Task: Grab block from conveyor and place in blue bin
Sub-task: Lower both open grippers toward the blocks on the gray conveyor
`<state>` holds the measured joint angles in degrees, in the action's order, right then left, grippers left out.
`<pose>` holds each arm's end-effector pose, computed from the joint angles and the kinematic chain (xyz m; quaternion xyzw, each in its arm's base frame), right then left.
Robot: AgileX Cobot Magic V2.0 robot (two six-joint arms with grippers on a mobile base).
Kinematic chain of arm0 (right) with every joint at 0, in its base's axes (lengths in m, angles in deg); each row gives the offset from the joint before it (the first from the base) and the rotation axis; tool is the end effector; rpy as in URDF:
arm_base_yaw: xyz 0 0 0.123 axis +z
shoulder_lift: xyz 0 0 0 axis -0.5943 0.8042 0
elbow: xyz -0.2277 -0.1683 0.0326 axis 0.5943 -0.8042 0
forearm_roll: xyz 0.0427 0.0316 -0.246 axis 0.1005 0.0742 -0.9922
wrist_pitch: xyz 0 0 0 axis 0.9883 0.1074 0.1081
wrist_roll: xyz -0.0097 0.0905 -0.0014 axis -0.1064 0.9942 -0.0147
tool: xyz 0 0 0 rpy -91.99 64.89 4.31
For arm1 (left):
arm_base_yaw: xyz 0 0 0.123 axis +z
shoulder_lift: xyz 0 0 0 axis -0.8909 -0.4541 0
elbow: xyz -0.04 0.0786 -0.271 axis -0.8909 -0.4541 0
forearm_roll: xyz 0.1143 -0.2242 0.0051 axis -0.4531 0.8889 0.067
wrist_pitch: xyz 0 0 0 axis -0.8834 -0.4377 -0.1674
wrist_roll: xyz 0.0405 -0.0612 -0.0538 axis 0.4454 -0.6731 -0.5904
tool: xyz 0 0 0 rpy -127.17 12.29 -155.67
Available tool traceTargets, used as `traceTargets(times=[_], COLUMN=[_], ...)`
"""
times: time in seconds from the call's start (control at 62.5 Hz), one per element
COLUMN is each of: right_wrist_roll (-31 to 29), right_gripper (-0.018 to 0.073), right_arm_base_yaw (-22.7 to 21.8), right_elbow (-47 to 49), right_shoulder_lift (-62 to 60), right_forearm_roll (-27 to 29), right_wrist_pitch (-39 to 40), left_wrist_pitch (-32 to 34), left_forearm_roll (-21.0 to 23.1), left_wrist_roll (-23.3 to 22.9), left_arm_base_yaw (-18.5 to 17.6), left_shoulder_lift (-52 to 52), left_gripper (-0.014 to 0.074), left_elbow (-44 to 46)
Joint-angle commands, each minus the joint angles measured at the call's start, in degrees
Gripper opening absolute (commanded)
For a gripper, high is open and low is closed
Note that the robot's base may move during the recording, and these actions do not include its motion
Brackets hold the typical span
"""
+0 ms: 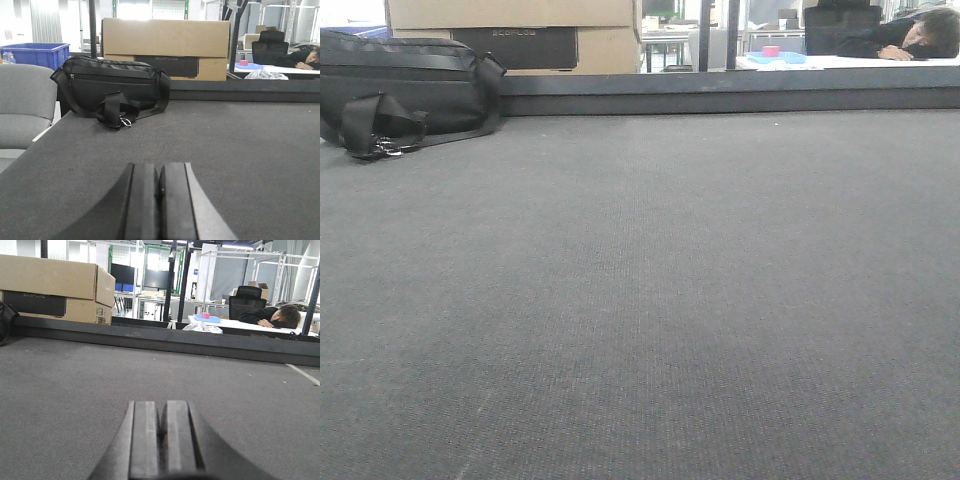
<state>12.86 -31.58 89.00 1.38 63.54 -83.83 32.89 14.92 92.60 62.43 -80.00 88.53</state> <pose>0.0560 0.0046 0.2155 -0.0417 0.6645 0.0154 0.7459 0.0566 -0.0005 0.2125 0.0072 0.6775 0.0006 0.7355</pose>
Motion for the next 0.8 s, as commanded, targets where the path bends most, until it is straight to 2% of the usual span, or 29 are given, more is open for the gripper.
traceTargets(times=[0.0,0.784], right_wrist_roll=[-0.2,-0.2], right_gripper=[-0.0162,-0.0162], right_arm_base_yaw=[-0.2,-0.2], right_elbow=[0.0,0.0], right_shoulder_lift=[-0.2,-0.2], right_forearm_roll=[-0.5,-0.5], right_wrist_pitch=[1.2,1.2], left_wrist_pitch=[0.9,1.3], left_forearm_roll=[0.2,0.2], left_wrist_roll=[-0.2,-0.2], left_arm_base_yaw=[0.2,0.3], left_shoulder_lift=[0.2,0.2], left_gripper=[-0.0111,-0.0111], left_elbow=[0.1,0.1])
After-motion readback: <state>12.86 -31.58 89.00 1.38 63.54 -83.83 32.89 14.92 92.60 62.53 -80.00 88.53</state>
